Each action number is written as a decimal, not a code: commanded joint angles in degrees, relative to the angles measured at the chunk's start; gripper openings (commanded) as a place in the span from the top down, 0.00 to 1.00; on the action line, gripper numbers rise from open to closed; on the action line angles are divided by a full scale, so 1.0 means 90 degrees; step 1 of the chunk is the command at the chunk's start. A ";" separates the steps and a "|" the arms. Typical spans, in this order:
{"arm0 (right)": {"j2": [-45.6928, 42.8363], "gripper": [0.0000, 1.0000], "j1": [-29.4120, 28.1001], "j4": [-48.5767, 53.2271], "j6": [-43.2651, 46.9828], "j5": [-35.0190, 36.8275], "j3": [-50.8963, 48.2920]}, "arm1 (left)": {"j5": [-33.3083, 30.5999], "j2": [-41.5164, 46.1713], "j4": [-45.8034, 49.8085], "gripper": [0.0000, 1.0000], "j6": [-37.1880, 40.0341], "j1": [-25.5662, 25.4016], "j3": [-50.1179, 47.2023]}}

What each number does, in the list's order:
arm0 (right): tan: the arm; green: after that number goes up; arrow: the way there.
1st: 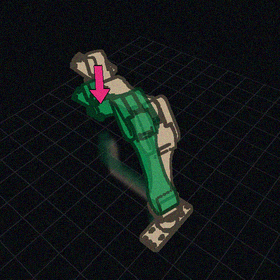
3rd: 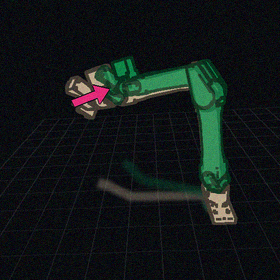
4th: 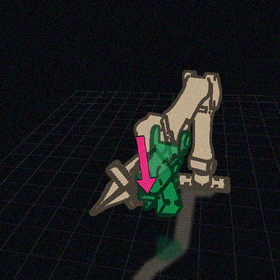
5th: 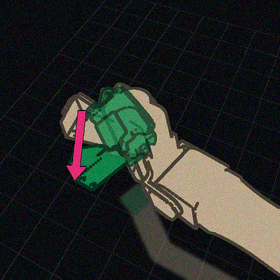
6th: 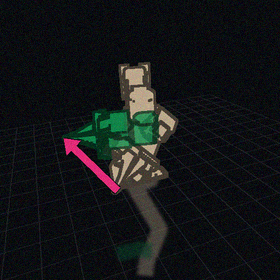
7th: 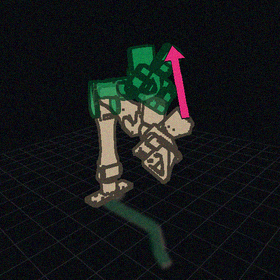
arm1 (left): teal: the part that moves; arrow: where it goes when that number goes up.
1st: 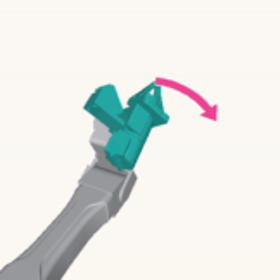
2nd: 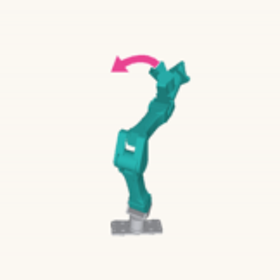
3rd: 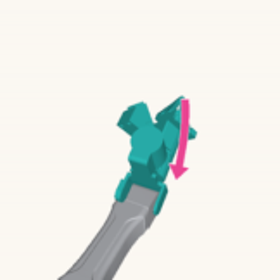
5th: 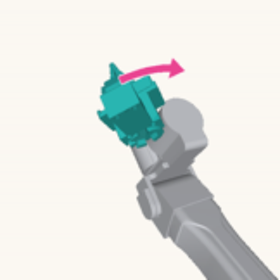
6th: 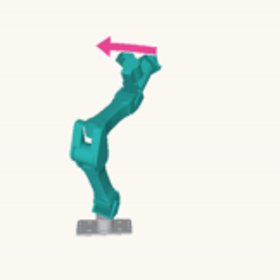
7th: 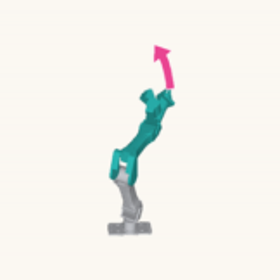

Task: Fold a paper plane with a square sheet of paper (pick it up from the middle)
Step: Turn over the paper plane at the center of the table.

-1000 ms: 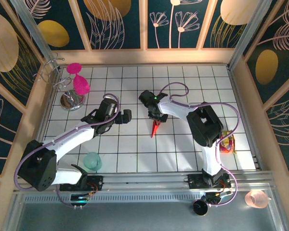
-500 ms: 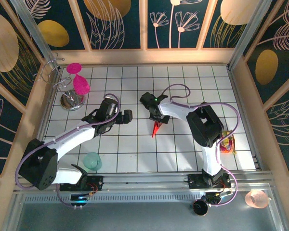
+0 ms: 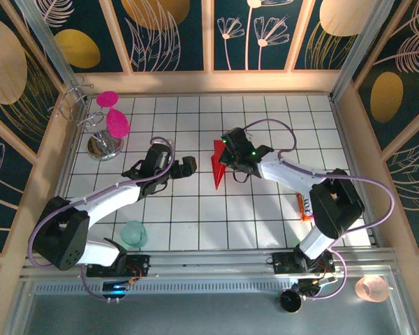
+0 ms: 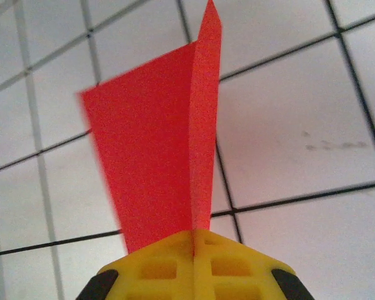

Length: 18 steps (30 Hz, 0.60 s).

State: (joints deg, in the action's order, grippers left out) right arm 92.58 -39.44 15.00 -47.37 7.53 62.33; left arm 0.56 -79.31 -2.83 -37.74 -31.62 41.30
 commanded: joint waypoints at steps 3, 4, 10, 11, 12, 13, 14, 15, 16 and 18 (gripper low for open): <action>-0.0134 1.00 0.0356 -0.2034 0.0587 -0.1585 -0.0551 | 0.0310 0.0071 -0.0674 0.01 -0.0731 0.0132 -0.0098; -0.0106 1.00 0.0421 -0.2273 0.0649 -0.1831 -0.0613 | 0.0419 0.0017 -0.0795 0.02 -0.0846 0.0139 -0.0110; 0.0338 1.00 0.0847 -0.3296 0.0926 -0.3055 -0.1075 | 0.0711 -0.0424 -0.1349 0.08 -0.1489 0.0158 -0.0078; 0.0423 1.00 0.0863 -0.3474 0.0930 -0.3239 -0.1165 | 0.0772 -0.0518 -0.1416 0.10 -0.1569 0.0159 -0.0068; 0.0491 1.00 0.0867 -0.3670 0.0919 -0.3423 -0.1261 | 0.0840 -0.0604 -0.1488 0.12 -0.1624 0.0154 -0.0053; 0.0562 1.00 0.0866 -0.3916 0.0904 -0.3641 -0.1396 | 0.0923 -0.0675 -0.1560 0.14 -0.1696 0.0157 -0.0050; 0.0618 1.00 0.1032 -0.4137 0.0857 -0.3815 -0.1501 | 0.0975 -0.0762 -0.1629 0.16 -0.1779 0.0157 -0.0049; 0.0678 1.00 0.1093 -0.4305 0.0824 -0.3958 -0.1590 | 0.0994 -0.0827 -0.1696 0.18 -0.1863 0.0154 -0.0065; 0.0741 1.00 0.1146 -0.4455 0.0794 -0.4123 -0.1670 | 0.1038 -0.0889 -0.1797 0.21 -0.1946 0.0161 -0.0100; 0.0889 1.00 0.1230 -0.4571 0.0781 -0.4281 -0.1756 | 0.1171 -0.0979 -0.2137 0.25 -0.2131 0.0154 -0.0250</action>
State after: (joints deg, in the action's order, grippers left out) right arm 98.98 -29.67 -19.38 -40.80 -25.06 47.64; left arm 8.51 -87.07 -16.32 -53.12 -30.63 40.51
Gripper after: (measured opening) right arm 0.050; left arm 0.765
